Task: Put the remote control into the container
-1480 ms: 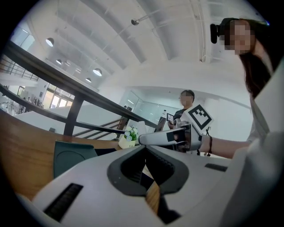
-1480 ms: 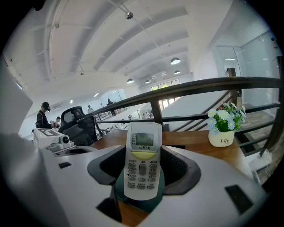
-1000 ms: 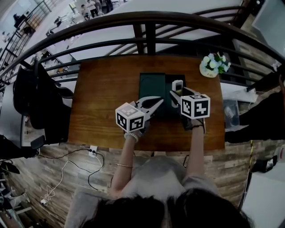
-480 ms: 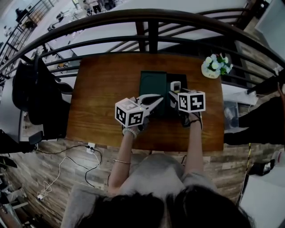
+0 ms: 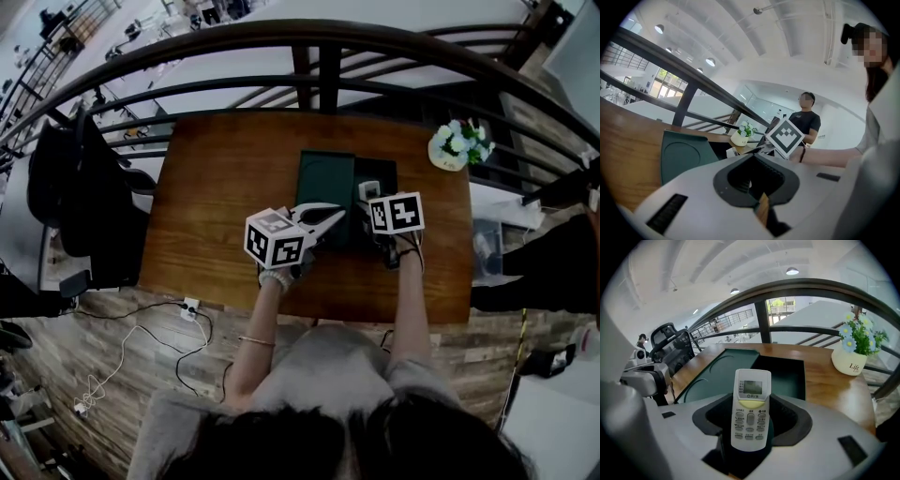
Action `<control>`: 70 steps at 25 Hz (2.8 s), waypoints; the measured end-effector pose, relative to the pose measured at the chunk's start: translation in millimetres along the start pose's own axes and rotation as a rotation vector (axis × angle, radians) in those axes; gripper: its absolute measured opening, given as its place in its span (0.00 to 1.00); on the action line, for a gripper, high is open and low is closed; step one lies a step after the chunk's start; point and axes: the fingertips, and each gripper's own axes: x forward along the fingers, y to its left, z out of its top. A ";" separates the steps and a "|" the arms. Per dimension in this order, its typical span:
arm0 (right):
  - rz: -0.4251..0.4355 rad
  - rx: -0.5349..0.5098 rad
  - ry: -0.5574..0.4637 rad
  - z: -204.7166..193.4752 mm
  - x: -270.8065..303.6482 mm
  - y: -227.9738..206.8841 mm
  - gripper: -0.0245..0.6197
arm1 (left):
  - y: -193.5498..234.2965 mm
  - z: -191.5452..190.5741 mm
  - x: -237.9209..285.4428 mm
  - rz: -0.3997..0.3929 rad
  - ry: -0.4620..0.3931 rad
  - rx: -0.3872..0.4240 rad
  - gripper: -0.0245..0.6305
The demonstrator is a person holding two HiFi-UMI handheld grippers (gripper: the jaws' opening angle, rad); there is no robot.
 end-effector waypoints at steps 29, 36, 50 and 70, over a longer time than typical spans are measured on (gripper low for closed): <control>-0.084 -0.035 0.184 -10.7 35.0 -16.2 0.41 | 8.0 -8.5 -9.6 0.042 0.016 -0.024 0.04; -0.133 -0.033 0.222 -15.3 40.0 -22.1 0.41 | 10.0 -10.1 -11.7 0.048 0.017 -0.028 0.04; -0.247 -0.072 0.312 -23.2 44.2 -36.3 0.41 | 18.2 -10.1 -13.0 0.058 0.015 -0.041 0.04; -0.245 -0.046 0.259 -21.9 51.5 -30.6 0.41 | 19.0 -11.6 -16.1 0.051 0.023 -0.049 0.04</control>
